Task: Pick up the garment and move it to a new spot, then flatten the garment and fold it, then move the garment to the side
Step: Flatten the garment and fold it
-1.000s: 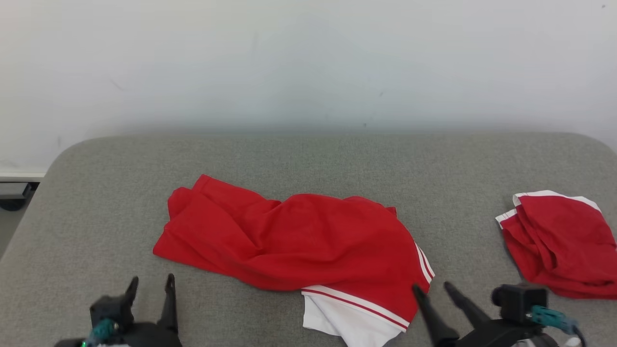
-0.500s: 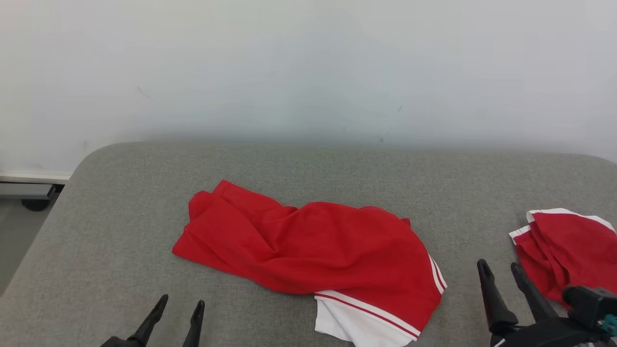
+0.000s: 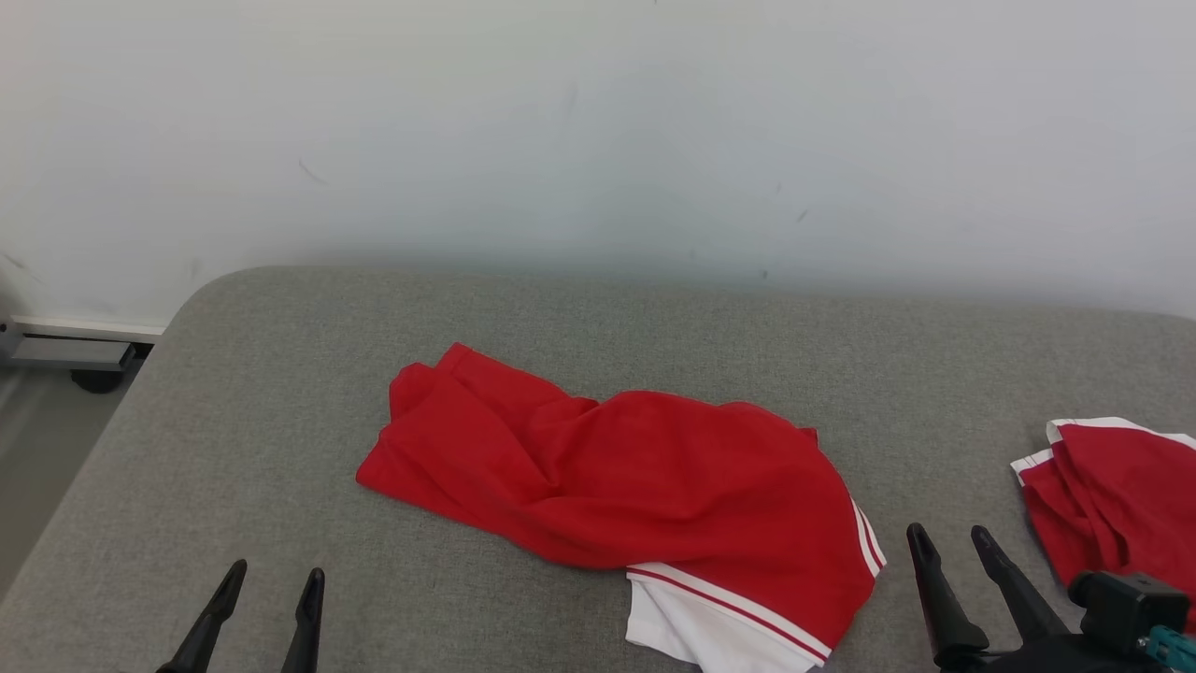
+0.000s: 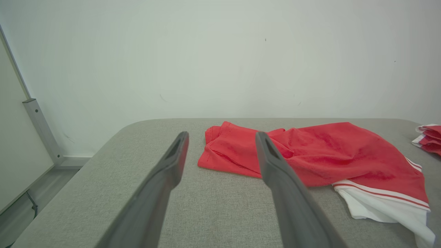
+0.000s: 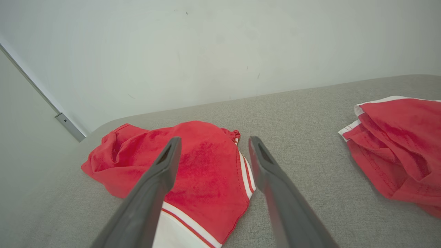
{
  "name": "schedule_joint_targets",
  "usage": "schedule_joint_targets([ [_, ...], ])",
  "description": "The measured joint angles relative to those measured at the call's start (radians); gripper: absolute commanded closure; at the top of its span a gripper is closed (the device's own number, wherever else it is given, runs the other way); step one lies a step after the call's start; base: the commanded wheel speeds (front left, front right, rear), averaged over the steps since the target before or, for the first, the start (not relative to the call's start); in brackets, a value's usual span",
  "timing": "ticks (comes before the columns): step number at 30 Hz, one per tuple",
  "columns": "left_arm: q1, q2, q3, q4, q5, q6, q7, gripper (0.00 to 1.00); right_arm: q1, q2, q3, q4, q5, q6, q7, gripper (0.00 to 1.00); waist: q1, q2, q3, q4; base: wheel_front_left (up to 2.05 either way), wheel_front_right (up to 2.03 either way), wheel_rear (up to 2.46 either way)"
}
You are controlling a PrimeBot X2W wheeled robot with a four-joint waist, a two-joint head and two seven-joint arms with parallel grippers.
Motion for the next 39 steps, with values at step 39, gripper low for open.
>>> schedule_joint_targets([
  [39, -0.143, 0.043, -0.113, -0.049, 0.042, -0.049, 0.255, 0.0, 0.004, 0.012, 0.19, 0.047, -0.046, 0.023, 0.175, 0.0, 0.0001, 0.0, 0.083, -0.019, 0.0, 0.0, 0.0],
])
